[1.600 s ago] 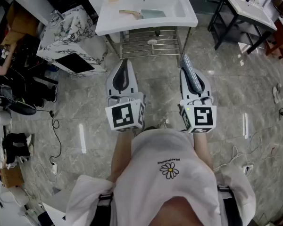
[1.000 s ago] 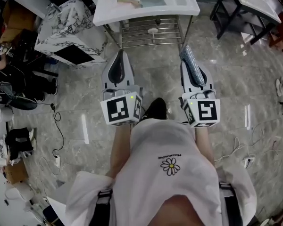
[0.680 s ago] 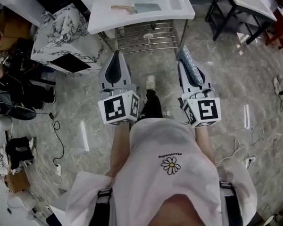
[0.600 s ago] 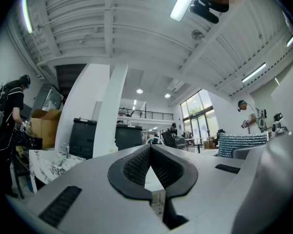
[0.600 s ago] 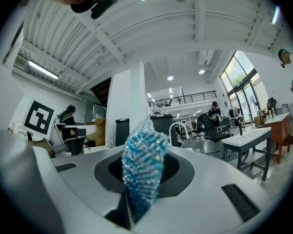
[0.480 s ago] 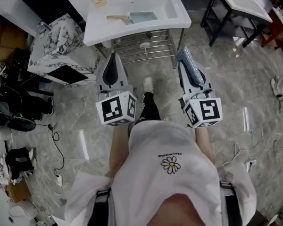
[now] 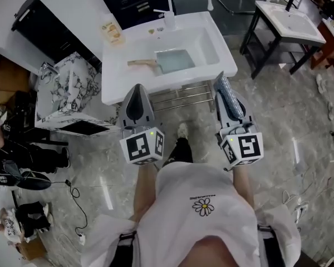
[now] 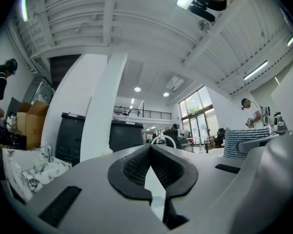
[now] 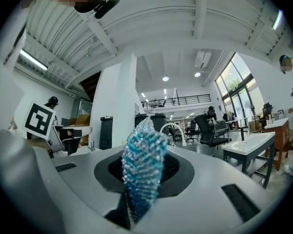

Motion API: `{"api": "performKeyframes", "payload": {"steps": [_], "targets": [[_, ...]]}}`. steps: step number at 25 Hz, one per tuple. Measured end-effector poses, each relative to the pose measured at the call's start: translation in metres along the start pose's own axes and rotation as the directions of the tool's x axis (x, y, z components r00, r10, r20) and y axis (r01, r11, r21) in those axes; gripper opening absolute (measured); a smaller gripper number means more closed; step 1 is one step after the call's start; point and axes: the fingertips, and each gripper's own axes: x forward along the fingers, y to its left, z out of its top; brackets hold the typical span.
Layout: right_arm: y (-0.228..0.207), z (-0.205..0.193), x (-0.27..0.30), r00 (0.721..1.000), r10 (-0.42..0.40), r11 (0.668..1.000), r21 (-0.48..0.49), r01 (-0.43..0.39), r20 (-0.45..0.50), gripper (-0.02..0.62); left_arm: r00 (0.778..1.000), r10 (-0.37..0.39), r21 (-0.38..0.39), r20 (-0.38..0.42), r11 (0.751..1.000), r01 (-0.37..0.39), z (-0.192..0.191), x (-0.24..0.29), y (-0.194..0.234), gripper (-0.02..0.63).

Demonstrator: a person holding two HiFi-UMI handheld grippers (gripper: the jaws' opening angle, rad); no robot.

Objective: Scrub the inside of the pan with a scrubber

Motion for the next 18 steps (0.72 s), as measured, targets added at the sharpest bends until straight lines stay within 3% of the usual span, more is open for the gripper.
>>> {"api": "performKeyframes", "payload": {"steps": [9, 18], "targets": [[-0.024, 0.006, 0.198, 0.999, 0.033, 0.999, -0.008, -0.033, -0.034, 0.061, 1.000, 0.019, -0.015, -0.014, 1.000, -0.019, -0.018, 0.172, 0.083, 0.015], [-0.048, -0.019, 0.304, 0.993, 0.057, 0.997, 0.049, -0.053, -0.100, 0.061, 0.995, 0.084, -0.011, -0.058, 0.996, -0.084, -0.041, 0.263, 0.137, 0.015]]}}
